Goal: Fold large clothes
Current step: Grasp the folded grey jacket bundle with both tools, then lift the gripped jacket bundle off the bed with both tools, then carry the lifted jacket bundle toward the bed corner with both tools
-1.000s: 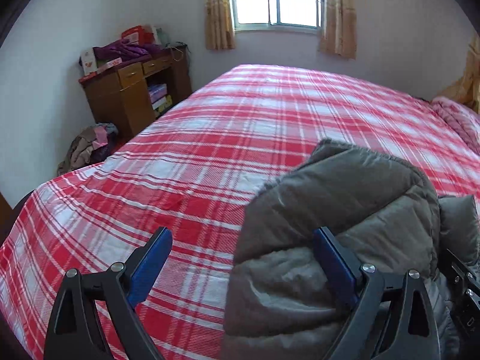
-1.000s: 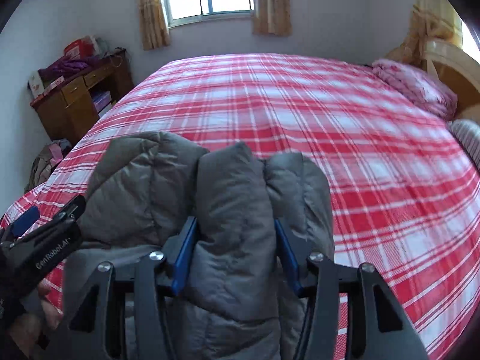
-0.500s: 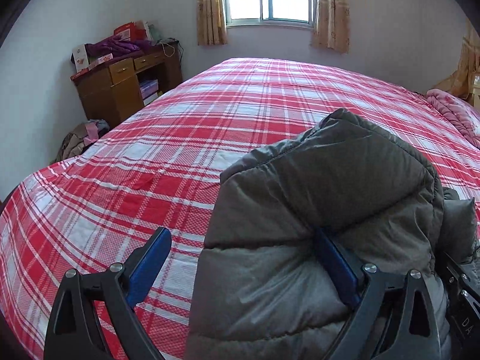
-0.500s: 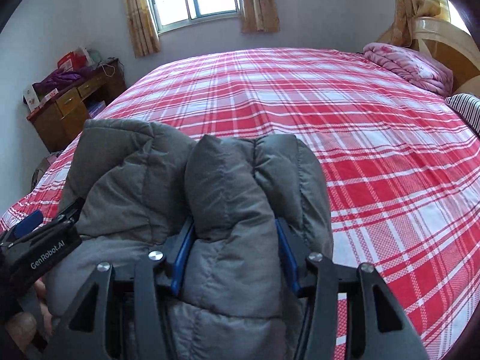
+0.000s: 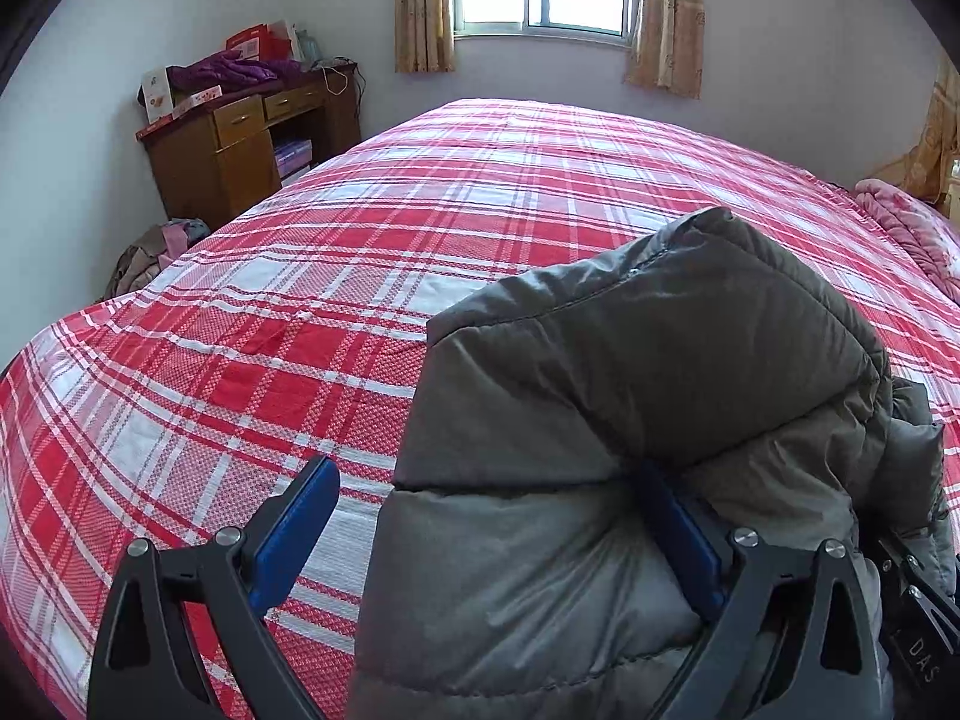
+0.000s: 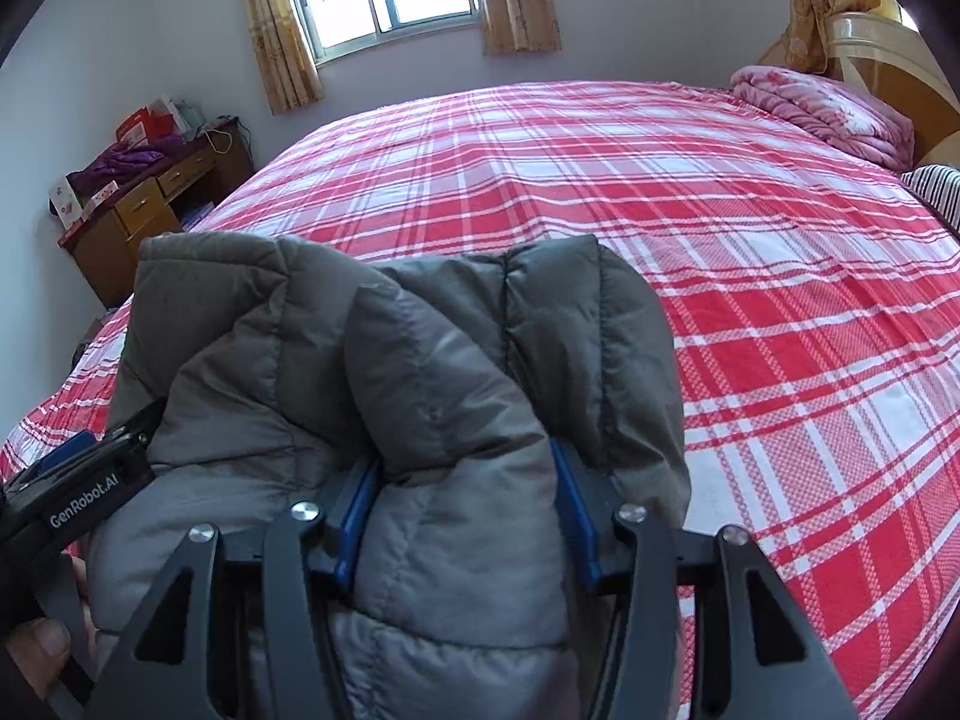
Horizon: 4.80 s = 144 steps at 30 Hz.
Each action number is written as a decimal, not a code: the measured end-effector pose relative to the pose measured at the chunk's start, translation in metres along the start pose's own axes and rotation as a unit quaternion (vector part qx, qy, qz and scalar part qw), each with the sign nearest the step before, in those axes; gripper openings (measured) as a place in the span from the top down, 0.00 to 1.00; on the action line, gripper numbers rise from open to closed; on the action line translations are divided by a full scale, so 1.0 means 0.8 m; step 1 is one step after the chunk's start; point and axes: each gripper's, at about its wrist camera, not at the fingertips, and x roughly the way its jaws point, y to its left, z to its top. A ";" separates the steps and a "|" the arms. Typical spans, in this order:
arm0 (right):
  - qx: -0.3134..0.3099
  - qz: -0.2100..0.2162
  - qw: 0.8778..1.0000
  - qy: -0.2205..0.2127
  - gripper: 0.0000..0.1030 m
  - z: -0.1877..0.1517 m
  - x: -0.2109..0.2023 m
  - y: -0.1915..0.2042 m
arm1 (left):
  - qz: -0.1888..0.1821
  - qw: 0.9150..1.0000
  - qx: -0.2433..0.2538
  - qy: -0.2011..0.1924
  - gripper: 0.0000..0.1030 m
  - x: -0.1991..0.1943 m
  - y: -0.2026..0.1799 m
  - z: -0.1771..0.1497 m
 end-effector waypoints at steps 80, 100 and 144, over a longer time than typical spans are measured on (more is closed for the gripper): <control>0.032 0.146 0.988 0.021 0.58 -0.048 -0.013 -0.060 | -0.143 0.986 0.081 0.037 0.38 -0.059 -0.015 -0.059; 0.041 0.263 0.962 -0.054 0.84 -0.056 -0.132 -0.042 | -0.103 0.982 0.127 -0.093 0.75 -0.252 0.016 -0.064; -0.109 0.340 0.934 -0.026 0.85 -0.020 -0.093 0.145 | -0.036 0.993 0.000 -0.110 0.77 -0.277 0.221 -0.071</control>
